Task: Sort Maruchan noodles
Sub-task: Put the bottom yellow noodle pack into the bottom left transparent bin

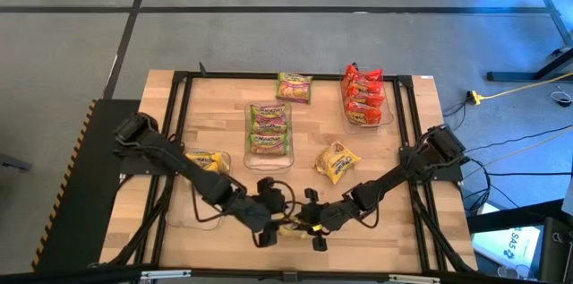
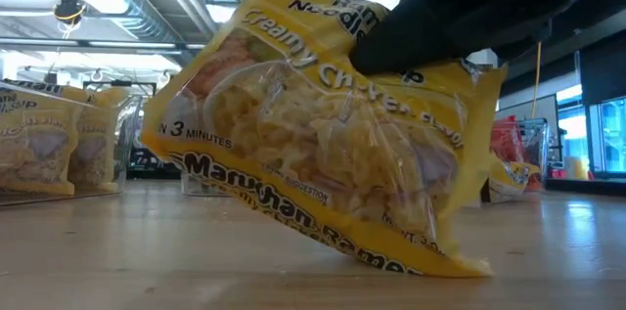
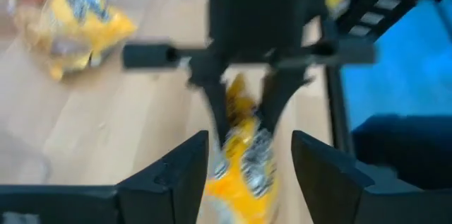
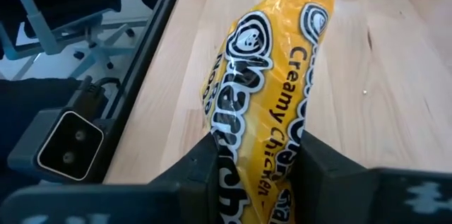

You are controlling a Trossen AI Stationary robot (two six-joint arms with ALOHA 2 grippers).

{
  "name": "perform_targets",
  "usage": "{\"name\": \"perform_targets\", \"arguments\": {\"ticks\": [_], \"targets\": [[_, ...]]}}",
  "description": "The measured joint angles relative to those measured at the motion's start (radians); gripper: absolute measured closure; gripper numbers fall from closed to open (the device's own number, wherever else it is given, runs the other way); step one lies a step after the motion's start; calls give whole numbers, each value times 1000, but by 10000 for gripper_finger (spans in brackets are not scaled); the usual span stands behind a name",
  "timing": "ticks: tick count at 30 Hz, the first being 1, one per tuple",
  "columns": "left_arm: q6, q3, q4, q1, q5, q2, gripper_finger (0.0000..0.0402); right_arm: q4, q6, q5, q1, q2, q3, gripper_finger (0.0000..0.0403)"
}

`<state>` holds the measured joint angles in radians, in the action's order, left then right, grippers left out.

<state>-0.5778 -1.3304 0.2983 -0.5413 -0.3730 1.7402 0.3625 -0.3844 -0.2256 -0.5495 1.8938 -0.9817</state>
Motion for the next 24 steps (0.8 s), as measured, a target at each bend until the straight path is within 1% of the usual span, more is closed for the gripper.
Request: {"name": "perform_targets", "arguments": {"ticks": [4,6,9,17,19,24], "targets": [[-43,0,51,33,79,36,199,9,21,0,0,0,0,305],[-48,0,15,47,142,66,198,9,23,-3,0,0,0,305],[-49,0,-30,59,204,106,198,9,23,-17,0,1,0,305],[-66,0,-35,80,278,138,197,10,22,-31,0,1,0,304],[-77,0,-34,78,285,139,198,10,16,-17,0,1,0,304],[-120,0,13,76,286,139,217,10,-20,-11,0,2,0,304]]}}
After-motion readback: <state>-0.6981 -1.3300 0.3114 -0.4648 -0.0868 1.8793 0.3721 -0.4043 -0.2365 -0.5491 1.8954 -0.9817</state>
